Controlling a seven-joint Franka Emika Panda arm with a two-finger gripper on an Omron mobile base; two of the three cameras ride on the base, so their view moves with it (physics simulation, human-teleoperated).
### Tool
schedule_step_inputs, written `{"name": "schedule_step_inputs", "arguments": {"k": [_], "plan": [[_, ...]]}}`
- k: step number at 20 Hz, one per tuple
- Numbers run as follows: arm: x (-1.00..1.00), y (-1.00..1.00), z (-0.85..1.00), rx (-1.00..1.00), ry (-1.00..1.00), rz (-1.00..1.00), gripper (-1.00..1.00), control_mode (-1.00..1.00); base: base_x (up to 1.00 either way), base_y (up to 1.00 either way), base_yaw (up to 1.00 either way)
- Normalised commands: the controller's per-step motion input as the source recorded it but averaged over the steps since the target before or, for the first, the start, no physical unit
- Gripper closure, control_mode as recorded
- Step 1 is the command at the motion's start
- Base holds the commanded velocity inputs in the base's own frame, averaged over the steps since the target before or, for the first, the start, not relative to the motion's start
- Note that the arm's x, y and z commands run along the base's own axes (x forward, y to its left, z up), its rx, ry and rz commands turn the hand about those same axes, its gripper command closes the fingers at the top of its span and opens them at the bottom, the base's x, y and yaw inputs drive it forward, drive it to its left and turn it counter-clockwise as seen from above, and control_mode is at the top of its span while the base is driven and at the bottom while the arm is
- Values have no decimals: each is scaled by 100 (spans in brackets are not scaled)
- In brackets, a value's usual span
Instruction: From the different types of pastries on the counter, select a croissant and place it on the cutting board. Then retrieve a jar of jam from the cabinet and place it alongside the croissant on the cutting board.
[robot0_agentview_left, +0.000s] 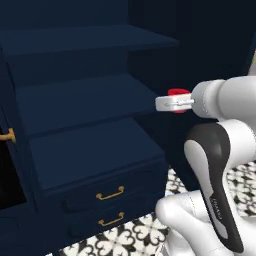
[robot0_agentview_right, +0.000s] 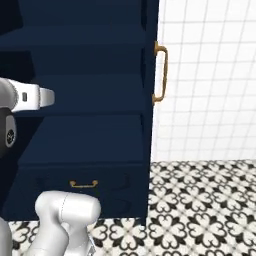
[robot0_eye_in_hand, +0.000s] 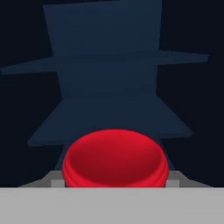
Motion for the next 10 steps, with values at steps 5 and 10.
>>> {"name": "schedule_step_inputs", "arguments": {"k": [5, 10], "plan": [[0, 0, 0, 0, 0, 0, 100, 100, -100, 43, -50], [0, 0, 0, 0, 0, 0, 100, 100, -100, 44, -51]]}}
